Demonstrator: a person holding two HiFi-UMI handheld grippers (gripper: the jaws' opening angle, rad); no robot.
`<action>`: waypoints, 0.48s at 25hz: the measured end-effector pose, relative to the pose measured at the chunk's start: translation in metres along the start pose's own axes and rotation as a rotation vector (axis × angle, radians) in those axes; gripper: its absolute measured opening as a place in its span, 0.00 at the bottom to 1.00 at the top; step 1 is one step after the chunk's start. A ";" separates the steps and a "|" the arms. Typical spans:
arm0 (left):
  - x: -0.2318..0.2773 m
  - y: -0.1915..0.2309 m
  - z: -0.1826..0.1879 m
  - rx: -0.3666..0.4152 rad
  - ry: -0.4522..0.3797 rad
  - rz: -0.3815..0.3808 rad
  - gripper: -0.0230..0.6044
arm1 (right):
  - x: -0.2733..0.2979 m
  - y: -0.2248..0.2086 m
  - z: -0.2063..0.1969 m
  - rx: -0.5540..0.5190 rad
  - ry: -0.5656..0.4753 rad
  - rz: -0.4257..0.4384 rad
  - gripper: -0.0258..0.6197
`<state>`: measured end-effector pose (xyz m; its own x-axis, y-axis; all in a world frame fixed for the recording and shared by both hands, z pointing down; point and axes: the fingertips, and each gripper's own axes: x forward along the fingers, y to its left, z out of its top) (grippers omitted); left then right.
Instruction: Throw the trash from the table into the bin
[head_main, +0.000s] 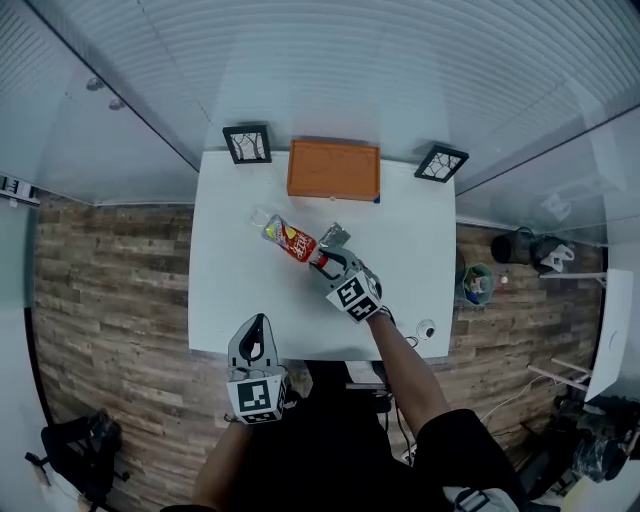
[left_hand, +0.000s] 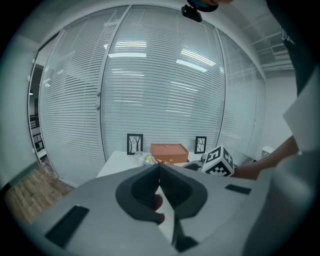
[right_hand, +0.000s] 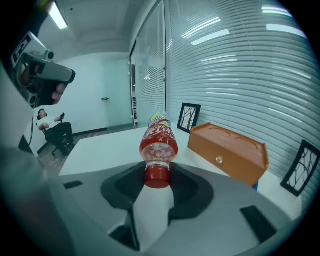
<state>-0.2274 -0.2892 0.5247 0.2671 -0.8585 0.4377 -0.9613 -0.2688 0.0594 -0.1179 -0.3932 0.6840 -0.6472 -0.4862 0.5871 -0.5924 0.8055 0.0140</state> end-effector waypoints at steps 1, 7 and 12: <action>-0.005 -0.001 -0.001 0.001 -0.012 -0.007 0.03 | -0.008 0.009 0.002 -0.002 -0.006 -0.020 0.28; -0.066 -0.004 -0.013 0.052 -0.079 -0.061 0.03 | -0.067 0.084 0.035 0.020 -0.095 -0.172 0.28; -0.125 0.007 -0.031 0.042 -0.139 -0.076 0.03 | -0.114 0.154 0.054 0.096 -0.183 -0.261 0.28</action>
<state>-0.2693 -0.1697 0.4980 0.3487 -0.8862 0.3052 -0.9351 -0.3510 0.0493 -0.1617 -0.2319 0.5755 -0.5380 -0.7320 0.4181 -0.7866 0.6143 0.0633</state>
